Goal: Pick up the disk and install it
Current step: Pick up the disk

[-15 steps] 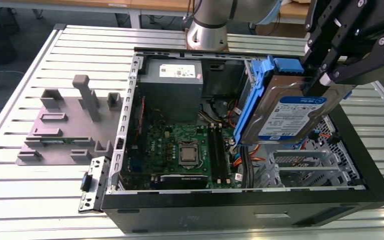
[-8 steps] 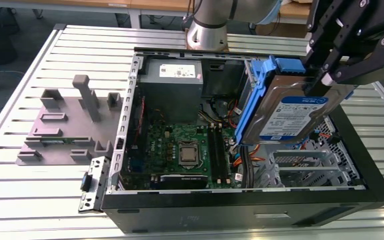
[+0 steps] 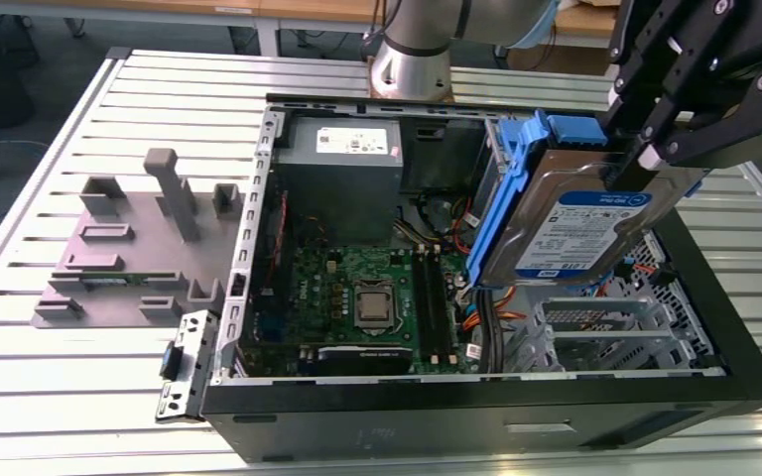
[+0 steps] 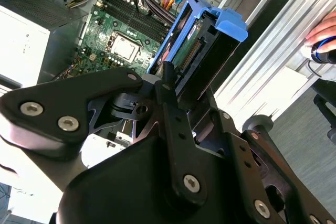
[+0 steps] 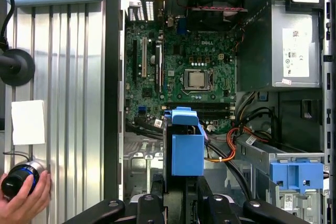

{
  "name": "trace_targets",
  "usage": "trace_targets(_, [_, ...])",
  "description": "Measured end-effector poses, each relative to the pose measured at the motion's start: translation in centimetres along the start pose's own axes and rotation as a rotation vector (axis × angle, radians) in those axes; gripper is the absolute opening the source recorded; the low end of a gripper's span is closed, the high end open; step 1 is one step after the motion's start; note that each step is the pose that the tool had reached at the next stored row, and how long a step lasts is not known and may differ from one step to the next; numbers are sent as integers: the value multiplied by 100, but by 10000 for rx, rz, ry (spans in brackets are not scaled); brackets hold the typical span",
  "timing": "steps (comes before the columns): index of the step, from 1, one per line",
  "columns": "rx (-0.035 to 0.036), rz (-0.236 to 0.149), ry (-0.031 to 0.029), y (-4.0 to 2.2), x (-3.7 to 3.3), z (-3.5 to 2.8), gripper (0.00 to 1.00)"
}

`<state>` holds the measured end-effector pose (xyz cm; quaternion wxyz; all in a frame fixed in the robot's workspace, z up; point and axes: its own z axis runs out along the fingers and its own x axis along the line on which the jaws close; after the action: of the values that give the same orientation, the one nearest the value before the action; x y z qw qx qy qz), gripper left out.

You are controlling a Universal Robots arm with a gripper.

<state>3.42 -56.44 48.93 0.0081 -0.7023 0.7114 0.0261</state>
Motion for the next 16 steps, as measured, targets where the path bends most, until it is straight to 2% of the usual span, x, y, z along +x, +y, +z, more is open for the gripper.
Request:
trace_targets(4, [0,0,0,-17,0,0,35])
trace_targets(11, [0,0,0,-93,-3,-2,35])
trace_targets(16, [0,0,-1,-108,1,-2,35])
